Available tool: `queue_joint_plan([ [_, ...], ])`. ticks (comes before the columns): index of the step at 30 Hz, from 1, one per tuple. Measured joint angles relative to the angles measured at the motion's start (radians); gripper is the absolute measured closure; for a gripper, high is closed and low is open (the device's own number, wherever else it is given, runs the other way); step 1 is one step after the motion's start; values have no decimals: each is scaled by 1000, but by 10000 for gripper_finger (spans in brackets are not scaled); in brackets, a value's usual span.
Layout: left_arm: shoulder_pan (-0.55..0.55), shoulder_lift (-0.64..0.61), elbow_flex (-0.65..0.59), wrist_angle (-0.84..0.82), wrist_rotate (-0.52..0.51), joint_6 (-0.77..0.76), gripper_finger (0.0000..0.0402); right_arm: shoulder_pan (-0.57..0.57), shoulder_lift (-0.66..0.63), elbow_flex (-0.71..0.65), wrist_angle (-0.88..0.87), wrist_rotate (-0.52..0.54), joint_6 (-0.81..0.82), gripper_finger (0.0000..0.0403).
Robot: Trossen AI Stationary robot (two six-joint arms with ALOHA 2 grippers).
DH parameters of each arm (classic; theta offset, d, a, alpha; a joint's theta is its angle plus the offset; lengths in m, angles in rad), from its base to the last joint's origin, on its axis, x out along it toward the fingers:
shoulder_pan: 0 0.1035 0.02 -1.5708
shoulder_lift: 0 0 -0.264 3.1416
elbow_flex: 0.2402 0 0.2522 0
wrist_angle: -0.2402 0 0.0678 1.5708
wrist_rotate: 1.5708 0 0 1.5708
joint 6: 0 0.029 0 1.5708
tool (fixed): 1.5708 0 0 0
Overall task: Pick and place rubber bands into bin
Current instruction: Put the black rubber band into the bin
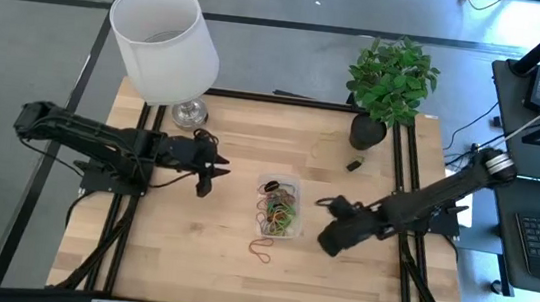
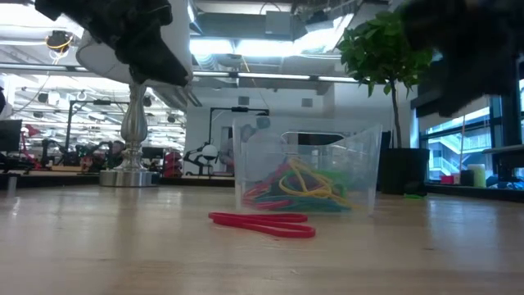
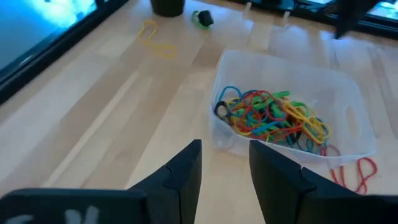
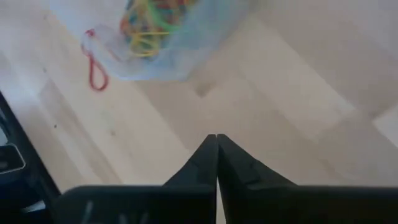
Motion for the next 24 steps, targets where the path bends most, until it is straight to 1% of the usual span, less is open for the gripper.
queue_joint_plan([
  [2, -18, 13, 20, 1, -5, 8, 274, 1, -85, -111, 60, 23, 30, 399],
  [4, -39, 31, 46, -4, -34, 9, 274, -8, -176, -217, 87, 70, 65, 397],
  [6, -60, 63, 78, -9, -73, 9, 275, -30, -267, -305, 82, 158, 109, 396],
  [8, -77, 101, 115, -40, -106, 8, 275, -61, -355, -382, 79, 275, 148, 396],
  [11, -91, 164, 171, -82, -138, 5, 275, -130, -471, -443, 75, 428, 167, 397],
  [14, -95, 223, 213, -88, -160, -24, 275, -216, -555, -455, 27, 504, 76, 395],
  [17, -95, 267, 244, -86, -167, -55, 275, -316, -599, -455, 26, 519, -51, 392],
  [19, -95, 287, 250, -89, -167, -57, 275, -383, -603, -451, 38, 492, -118, 392],
  [24, -95, 312, 256, -97, -166, -57, 275, -550, -561, -433, 40, 315, -223, 391],
])
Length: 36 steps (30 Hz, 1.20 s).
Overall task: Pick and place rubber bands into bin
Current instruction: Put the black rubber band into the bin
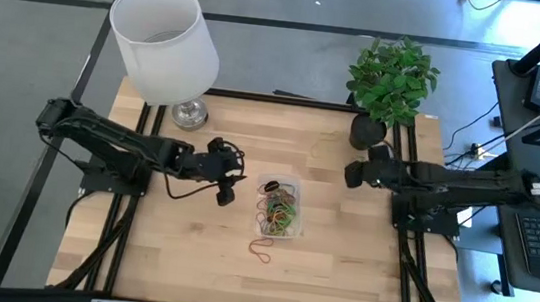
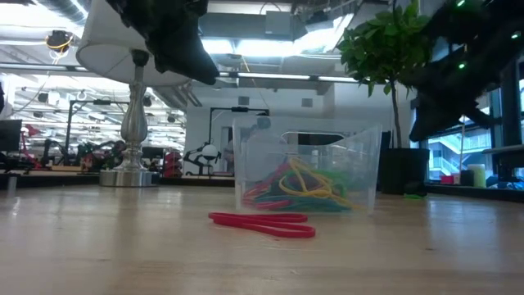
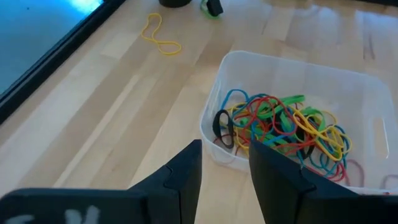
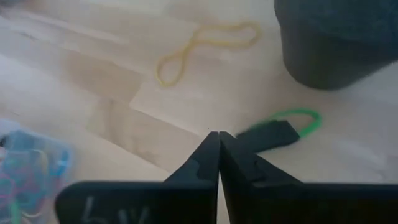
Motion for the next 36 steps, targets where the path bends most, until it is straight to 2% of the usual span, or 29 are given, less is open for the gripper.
queue_joint_plan([
  [4, 0, 0, 0, 1, 0, -17, 275, -114, 51, 3, -1, -105, -24, 373],
  [8, 0, -1, 0, 1, 0, -50, 275, -196, 99, 3, 23, -177, -26, 330],
  [18, 0, -2, 0, 0, 0, -23, 275, -297, 263, 3, 75, -149, 18, 189],
  [24, 0, -2, 0, -8, 0, -15, 275, -314, 389, 4, 177, -143, 60, 138],
  [27, 0, -2, 0, -11, 0, -15, 275, -315, 443, 4, 213, -143, 95, 130],
  [31, -1, -2, 0, -13, 9, -16, 274, -315, 494, 4, 178, -162, 127, 135],
  [36, -6, -2, 0, -13, 10, -15, 274, -308, 498, 3, 129, -181, 166, 188],
])
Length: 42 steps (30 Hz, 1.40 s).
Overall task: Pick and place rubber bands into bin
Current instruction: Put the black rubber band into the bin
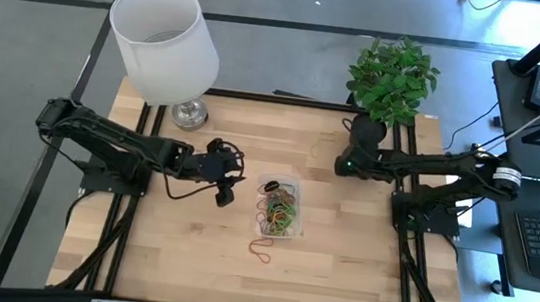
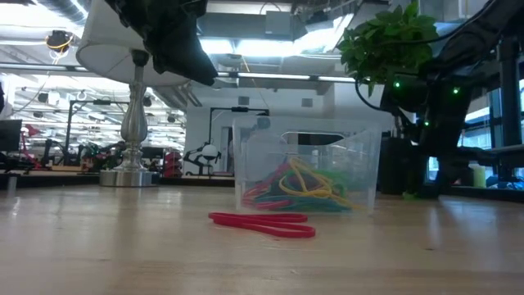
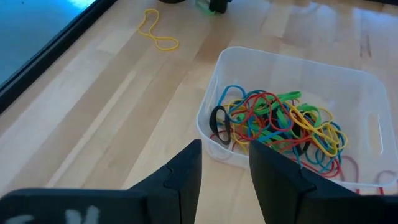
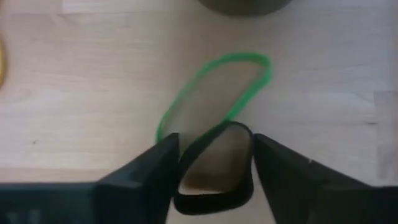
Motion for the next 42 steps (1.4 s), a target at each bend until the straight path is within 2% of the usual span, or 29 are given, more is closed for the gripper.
queue_joint_plan([
  [3, 0, 0, 0, 0, 0, 0, 274, 15, -6, 0, 0, -28, 0, 243],
  [9, 0, 0, 0, 0, 0, 71, 274, 59, -7, 0, -6, -67, 0, 380],
  [10, 0, 0, 0, 0, 0, 80, 274, 69, -9, 1, -6, -69, 0, 389],
  [17, 0, 0, 0, 0, 1, 105, 274, 152, -78, 0, -7, -138, 57, 393],
  [25, 0, 0, 0, 0, -1, 105, 274, 223, -220, 0, 19, -116, 67, 397],
  [30, 0, 0, 0, -1, -1, 105, 274, 261, -283, 0, -2, -35, 89, 399],
  [33, 0, 0, 0, 0, -1, 105, 274, 266, -289, -1, -59, -21, 136, 399],
  [35, 0, 0, 0, 0, 0, 105, 274, 266, -289, -1, -48, -52, 99, 396],
  [42, 0, 0, 0, 0, 0, 105, 274, 266, -264, 0, -49, -59, 73, 382],
])
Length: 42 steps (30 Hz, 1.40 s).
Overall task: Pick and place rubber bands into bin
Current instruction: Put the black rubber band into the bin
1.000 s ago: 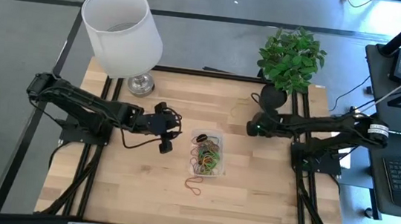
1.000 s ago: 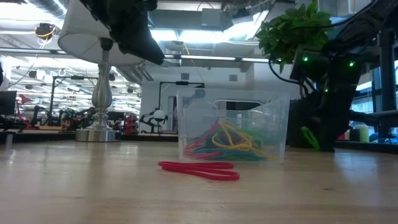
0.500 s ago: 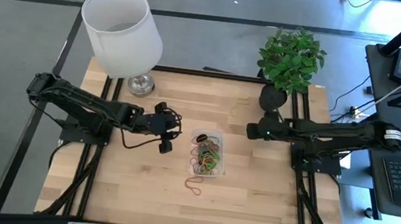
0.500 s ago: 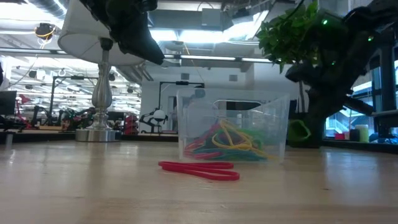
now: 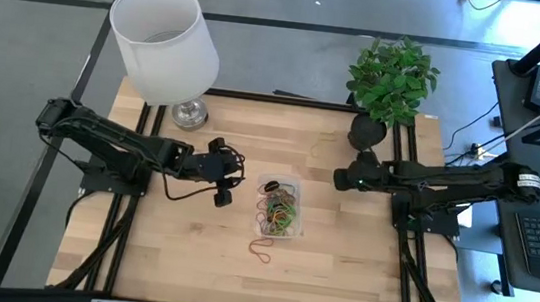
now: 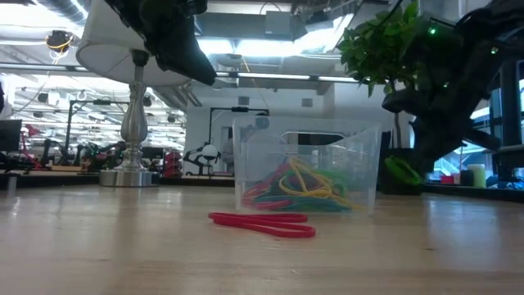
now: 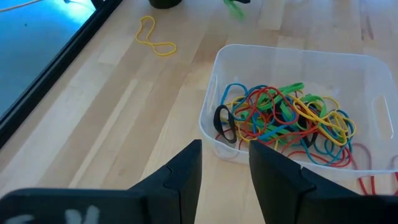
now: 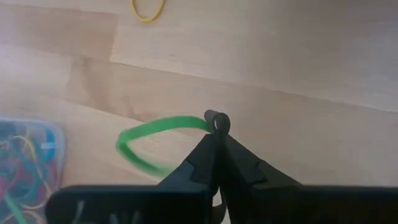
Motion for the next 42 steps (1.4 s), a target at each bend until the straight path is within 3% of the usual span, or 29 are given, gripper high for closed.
queue_joint_plan([
  [15, 0, 0, 0, 1, 1, -10, 274, 0, 78, 0, 14, -19, 0, 373],
  [42, 0, 0, 0, 3, 1, -11, 274, 0, 78, 0, 16, -19, -6, 372],
])
